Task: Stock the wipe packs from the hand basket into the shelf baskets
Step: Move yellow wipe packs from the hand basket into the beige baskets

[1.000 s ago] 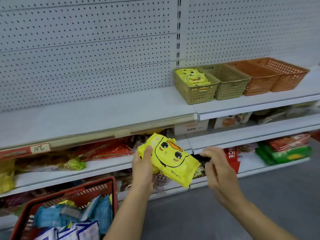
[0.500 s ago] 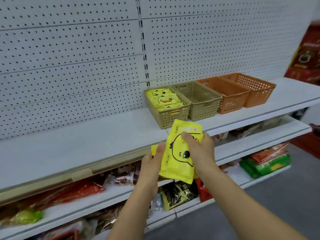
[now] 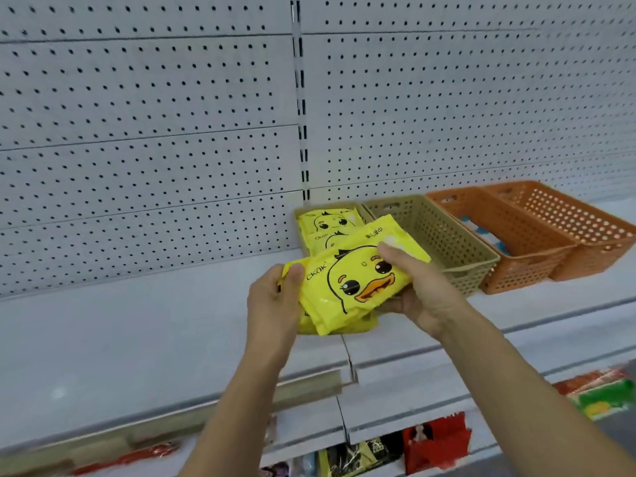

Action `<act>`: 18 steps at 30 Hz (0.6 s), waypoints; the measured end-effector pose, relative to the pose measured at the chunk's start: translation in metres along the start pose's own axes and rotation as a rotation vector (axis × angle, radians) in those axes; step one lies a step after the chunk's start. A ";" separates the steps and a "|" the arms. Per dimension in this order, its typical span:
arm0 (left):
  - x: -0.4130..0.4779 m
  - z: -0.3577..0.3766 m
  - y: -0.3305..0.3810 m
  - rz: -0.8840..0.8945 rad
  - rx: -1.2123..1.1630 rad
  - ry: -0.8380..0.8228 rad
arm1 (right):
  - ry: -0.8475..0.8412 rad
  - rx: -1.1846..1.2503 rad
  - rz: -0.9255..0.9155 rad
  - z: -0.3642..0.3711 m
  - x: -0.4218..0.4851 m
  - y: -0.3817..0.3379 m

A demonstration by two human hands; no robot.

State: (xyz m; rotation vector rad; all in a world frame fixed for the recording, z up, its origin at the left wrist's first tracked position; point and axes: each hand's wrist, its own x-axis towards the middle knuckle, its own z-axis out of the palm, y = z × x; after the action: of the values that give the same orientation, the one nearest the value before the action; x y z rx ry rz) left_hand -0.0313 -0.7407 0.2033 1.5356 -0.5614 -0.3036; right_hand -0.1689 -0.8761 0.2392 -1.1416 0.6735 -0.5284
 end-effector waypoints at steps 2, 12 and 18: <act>0.013 0.003 0.001 0.030 0.091 0.016 | -0.026 -0.118 0.038 -0.004 0.017 -0.007; 0.037 -0.018 0.010 -0.152 -0.034 0.237 | 0.361 -0.180 -0.142 -0.037 0.081 -0.008; 0.035 -0.023 0.009 -0.173 -0.096 0.341 | 0.198 -0.555 -0.005 -0.023 0.106 0.005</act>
State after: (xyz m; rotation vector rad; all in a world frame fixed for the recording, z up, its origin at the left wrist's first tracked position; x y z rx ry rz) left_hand 0.0082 -0.7394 0.2192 1.5035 -0.1446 -0.1907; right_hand -0.1125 -0.9621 0.2055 -1.6217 1.0279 -0.4745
